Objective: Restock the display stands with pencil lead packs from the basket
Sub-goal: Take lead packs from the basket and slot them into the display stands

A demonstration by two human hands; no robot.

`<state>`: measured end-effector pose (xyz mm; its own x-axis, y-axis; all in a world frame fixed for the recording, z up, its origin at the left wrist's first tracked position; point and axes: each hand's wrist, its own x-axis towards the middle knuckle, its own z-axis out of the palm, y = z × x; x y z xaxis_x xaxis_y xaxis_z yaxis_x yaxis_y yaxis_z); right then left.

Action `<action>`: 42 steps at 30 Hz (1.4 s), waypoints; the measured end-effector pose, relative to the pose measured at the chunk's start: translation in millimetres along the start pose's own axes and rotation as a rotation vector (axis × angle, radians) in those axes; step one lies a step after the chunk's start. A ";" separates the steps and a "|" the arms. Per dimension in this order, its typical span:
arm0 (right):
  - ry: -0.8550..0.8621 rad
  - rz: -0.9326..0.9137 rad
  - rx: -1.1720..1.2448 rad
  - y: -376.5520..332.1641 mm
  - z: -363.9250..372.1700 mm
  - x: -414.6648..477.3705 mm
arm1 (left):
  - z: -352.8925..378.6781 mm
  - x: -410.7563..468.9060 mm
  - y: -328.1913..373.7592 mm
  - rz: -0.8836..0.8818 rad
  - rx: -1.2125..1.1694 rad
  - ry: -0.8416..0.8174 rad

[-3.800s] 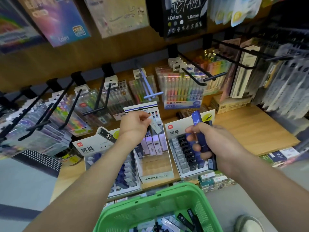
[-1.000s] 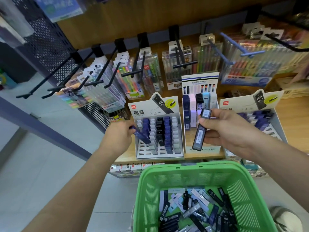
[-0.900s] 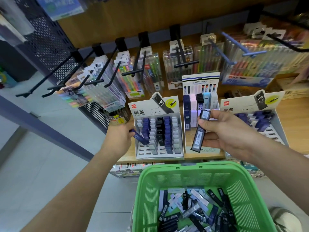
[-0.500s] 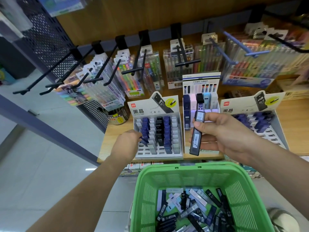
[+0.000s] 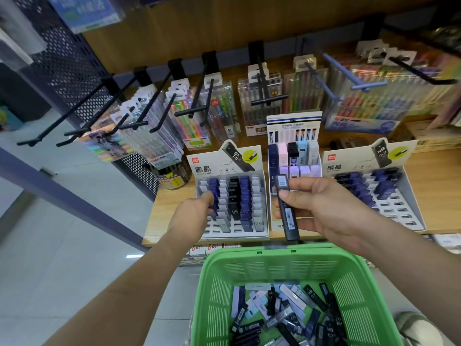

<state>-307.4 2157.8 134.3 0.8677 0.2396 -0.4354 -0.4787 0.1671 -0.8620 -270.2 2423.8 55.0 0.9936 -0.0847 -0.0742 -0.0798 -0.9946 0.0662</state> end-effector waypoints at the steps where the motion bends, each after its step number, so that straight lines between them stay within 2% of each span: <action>1: 0.002 0.002 0.000 0.4 0.0 -0.4 | 0.7 -0.4 0.1 -0.018 -0.033 0.007; 4: 0.000 0.022 0.007 0.5 -0.4 -1.3 | -3.4 -1.1 -0.9 -0.063 -0.067 0.024; 6: -0.014 0.037 0.032 -0.3 -0.9 -2.2 | -11.9 0.3 2.0 -0.081 -0.004 0.041; 8: -0.021 0.028 0.050 -2.1 -1.1 -3.8 | -27.2 -0.1 12.7 -0.090 -0.041 0.127; 10: -0.029 0.012 0.038 -4.4 -1.5 -5.3 | -49.1 -2.5 31.7 -0.101 -0.378 0.161; 12: -0.040 0.018 0.030 -6.1 -1.0 -6.2 | -74.2 -11.3 55.1 -0.064 -0.947 0.013; 13: -0.047 0.031 0.033 -6.2 -0.5 -6.4 | -83.4 -17.1 63.8 -0.008 -1.132 -0.075; 14: -0.060 0.045 0.040 -6.5 0.4 -6.9 | -89.8 -22.8 69.9 0.051 -1.217 -0.147; 16: -0.101 0.065 0.053 -6.4 2.5 -8.1 | -98.6 -33.2 77.8 0.120 -1.278 -0.231; 21: -0.222 0.112 0.120 -3.9 4.1 -10.9 | -100.5 -37.4 73.7 0.043 -1.312 -0.190; 25: -0.227 0.063 0.070 -4.5 4.4 -9.3 | -102.8 -40.6 73.6 0.032 -1.438 -0.180; 29: -0.136 0.021 -0.053 -2.1 8.6 -7.4 | -111.1 -41.7 73.5 0.045 -1.280 -0.064; 32: 0.043 -0.043 -0.312 2.8 6.7 -2.9 | -117.6 -31.5 49.3 -0.031 -0.994 0.142; 34: 0.104 -0.070 -0.406 4.9 3.1 -0.2 | -115.1 -25.5 32.4 -0.054 -0.747 0.217; 38: 0.124 -0.074 -0.466 6.6 -1.8 2.4 | -86.6 -21.7 28.4 0.050 -0.338 0.200; 42: 0.130 -0.079 -0.509 7.6 -4.7 4.6 | -55.0 -15.4 34.6 0.108 -0.215 0.130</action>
<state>-306.4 2155.6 124.5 0.9234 0.1192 -0.3648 -0.3137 -0.3131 -0.8964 -283.9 2394.0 113.1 0.9833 -0.1671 0.0718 -0.1806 -0.9436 0.2775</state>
